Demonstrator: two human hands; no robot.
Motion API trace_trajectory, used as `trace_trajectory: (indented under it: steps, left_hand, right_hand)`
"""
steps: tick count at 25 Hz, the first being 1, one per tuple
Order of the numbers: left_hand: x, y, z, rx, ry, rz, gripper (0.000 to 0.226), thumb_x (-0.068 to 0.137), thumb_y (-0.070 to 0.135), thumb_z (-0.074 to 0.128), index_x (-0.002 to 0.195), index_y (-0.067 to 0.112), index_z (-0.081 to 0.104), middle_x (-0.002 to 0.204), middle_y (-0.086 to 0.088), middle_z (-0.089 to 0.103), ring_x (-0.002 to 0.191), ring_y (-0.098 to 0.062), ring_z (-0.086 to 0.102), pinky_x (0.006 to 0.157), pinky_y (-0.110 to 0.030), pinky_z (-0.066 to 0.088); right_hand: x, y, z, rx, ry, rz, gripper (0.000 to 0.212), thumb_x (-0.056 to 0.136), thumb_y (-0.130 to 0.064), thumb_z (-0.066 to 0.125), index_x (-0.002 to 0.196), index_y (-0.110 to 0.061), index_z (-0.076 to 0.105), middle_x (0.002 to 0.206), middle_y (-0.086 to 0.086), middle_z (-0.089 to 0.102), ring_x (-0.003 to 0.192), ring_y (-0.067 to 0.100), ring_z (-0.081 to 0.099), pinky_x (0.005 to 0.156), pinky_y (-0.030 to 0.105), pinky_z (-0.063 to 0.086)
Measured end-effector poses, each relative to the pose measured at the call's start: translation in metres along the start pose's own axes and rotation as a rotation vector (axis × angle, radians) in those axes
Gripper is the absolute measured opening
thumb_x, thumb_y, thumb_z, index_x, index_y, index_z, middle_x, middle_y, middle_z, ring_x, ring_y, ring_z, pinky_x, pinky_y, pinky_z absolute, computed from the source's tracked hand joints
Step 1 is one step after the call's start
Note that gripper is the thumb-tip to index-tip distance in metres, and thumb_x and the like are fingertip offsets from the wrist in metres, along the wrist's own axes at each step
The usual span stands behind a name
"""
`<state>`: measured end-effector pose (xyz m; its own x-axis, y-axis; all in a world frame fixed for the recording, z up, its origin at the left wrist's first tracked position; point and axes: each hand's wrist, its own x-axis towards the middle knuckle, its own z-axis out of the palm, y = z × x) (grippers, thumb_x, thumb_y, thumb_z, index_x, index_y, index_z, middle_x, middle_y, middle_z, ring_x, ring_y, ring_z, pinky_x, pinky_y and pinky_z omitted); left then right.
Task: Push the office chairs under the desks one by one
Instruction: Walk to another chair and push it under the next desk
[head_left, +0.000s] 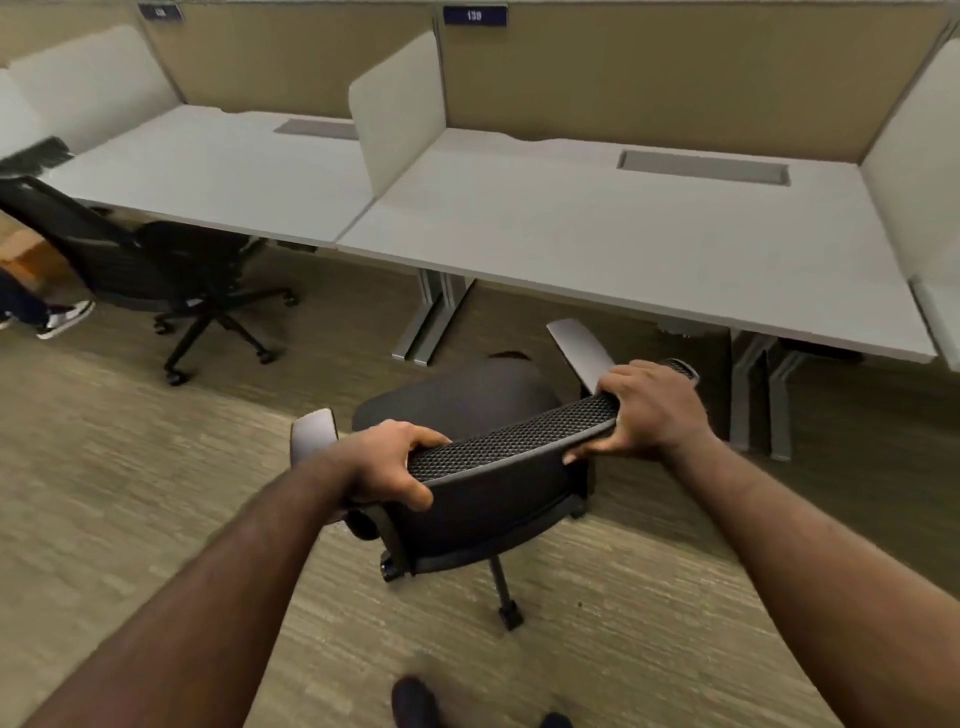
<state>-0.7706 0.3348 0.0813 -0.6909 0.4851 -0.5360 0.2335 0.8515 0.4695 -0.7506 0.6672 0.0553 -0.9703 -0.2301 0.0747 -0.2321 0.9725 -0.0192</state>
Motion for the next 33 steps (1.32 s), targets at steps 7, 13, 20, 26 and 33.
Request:
trace_trajectory:
  steps: [7,13,20,26,33]
  left_hand:
    - [0.051,-0.068,-0.08,0.038,-0.065,0.043,0.092,0.051,0.04,0.071,0.14,0.042,0.048,0.126,0.01,0.059,0.111,-0.008,0.056,0.099,-0.037,0.049]
    - [0.091,-0.132,-0.151,0.223,0.039,0.079,0.082,0.06,0.039,0.071,0.136,0.056,0.044,0.114,0.019,0.059,0.101,-0.005,0.057,0.089,-0.032,0.051]
    - [0.136,-0.186,-0.189,0.459,0.41,0.05,0.056,0.068,0.049,0.064,0.123,0.049,0.054,0.097,0.017,0.067,0.074,-0.004,0.055,0.065,-0.027,0.044]
    - [0.177,-0.204,-0.237,0.475,0.385,0.055,0.042,0.07,0.054,0.067,0.111,0.048,0.06,0.084,0.021,0.061,0.072,-0.003,0.052,0.064,-0.028,0.042]
    - [0.211,-0.215,-0.283,0.501,0.363,0.108,0.041,0.074,0.053,0.071,0.113,0.045,0.062,0.086,0.021,0.056,0.078,-0.006,0.051,0.069,-0.028,0.04]
  right_hand:
    - [0.072,-0.037,0.012,-0.01,0.1,0.107,0.096,0.044,-0.108,0.023,0.078,-0.026,0.059,0.079,-0.005,0.062,0.076,0.018,0.057,0.068,0.03,0.041]
    - [0.138,-0.088,0.022,-0.026,0.17,0.279,0.09,0.045,-0.108,0.027,0.067,-0.025,0.052,0.067,-0.004,0.055,0.063,0.017,0.048,0.058,0.028,0.032]
    - [0.209,-0.118,0.029,-0.053,0.191,0.365,0.093,0.049,-0.107,0.03,0.067,-0.02,0.055,0.067,-0.001,0.055,0.058,0.017,0.043,0.057,0.029,0.032]
    - [0.261,-0.118,0.036,-0.062,0.24,0.4,0.09,0.055,-0.105,0.029,0.063,-0.018,0.051,0.059,0.0,0.049,0.051,0.018,0.038,0.057,0.029,0.028]
    - [0.304,-0.12,0.037,-0.052,0.277,0.423,0.088,0.06,-0.101,0.034,0.063,-0.016,0.055,0.059,0.001,0.051,0.053,0.018,0.037,0.057,0.029,0.031]
